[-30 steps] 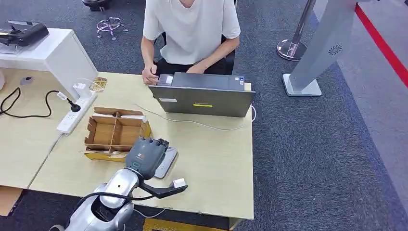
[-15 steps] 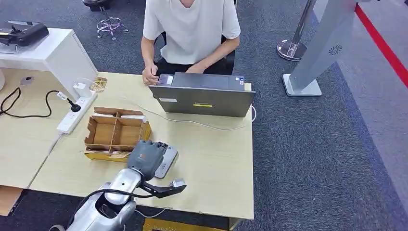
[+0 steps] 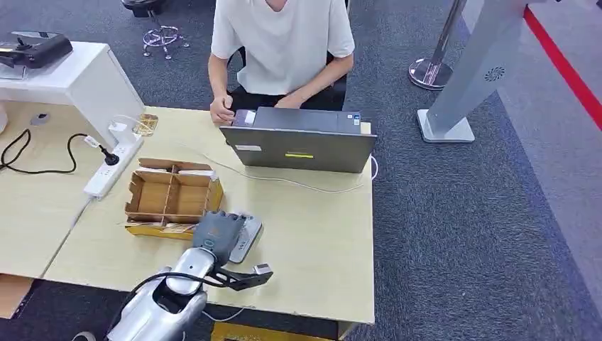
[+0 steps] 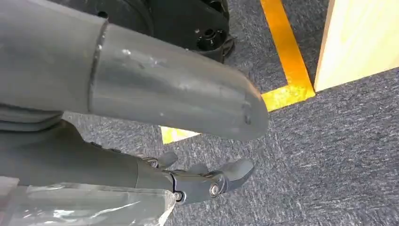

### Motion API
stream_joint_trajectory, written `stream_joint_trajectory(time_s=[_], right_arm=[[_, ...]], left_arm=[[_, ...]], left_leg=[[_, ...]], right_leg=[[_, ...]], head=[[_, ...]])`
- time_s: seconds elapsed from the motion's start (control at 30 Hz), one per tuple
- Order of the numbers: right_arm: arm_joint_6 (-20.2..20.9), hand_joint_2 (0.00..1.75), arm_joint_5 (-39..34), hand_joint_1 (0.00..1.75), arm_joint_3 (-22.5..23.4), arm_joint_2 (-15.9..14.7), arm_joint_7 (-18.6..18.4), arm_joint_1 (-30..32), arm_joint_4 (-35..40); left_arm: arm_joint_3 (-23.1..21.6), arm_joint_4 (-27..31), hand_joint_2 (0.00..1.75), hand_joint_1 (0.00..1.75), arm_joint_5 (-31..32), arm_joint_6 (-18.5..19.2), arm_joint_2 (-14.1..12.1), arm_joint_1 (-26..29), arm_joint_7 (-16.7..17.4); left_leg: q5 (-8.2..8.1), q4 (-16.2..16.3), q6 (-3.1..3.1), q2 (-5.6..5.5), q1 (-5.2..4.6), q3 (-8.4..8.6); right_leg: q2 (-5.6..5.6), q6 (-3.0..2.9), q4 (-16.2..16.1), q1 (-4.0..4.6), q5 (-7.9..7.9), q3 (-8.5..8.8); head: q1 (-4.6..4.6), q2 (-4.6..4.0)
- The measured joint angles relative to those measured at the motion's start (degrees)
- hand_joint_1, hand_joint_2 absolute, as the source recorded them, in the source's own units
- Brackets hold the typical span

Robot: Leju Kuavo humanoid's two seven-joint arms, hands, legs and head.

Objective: Pass the card to the sensor for recognition and then transmit it.

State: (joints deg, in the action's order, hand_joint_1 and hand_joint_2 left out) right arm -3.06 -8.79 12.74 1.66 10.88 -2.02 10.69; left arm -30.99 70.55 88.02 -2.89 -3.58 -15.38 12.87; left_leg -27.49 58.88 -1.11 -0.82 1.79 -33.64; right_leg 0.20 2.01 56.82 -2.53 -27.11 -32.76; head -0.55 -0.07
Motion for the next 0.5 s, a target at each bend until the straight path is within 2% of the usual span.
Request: stream_joint_trajectory(time_s=[0.23, 0.33, 0.47, 0.5], right_arm=[[0.0, 0.00, 0.3, 0.00, 0.0, 0.0, -0.5, 0.0, 0.0], [0.0, 0.00, 0.4, 0.00, 0.0, 0.0, -0.5, 0.0, 0.0], [1.0, 0.00, 2.7, 0.00, -0.7, 0.0, 0.9, 0.1, 0.0], [1.2, 0.00, 3.1, 0.00, -0.9, 0.0, 1.3, 0.1, 0.0]], left_arm=[[0.1, -0.7, 1.75, 1.75, -0.9, -0.3, 0.1, -0.2, -0.5], [0.3, -0.1, 1.75, 1.75, -1.3, -4.5, 0.0, -0.2, -1.0], [2.8, 6.1, 1.75, 1.75, -1.4, -13.3, -1.0, -1.0, -1.0], [3.7, 7.4, 1.75, 1.75, -1.5, -14.0, -1.4, -1.5, -1.2]], left_leg=[[0.01, 0.0, 0.00, 0.00, 0.00, 0.08], [0.02, 0.0, 0.00, 0.00, 0.00, 0.09], [0.04, 0.0, 0.01, -0.01, 0.01, 0.05], [0.03, 0.0, 0.01, 0.00, 0.00, 0.06]], right_leg=[[0.00, 0.00, 0.0, 0.00, 0.00, 0.09], [0.00, 0.00, 0.0, 0.00, 0.00, 0.10], [-0.01, 0.00, 0.0, 0.00, 0.01, 0.08], [0.00, 0.00, 0.0, 0.00, 0.01, 0.10]], head=[[0.00, 0.00], [0.00, 0.00], [0.02, 0.00], [0.02, 0.00]])
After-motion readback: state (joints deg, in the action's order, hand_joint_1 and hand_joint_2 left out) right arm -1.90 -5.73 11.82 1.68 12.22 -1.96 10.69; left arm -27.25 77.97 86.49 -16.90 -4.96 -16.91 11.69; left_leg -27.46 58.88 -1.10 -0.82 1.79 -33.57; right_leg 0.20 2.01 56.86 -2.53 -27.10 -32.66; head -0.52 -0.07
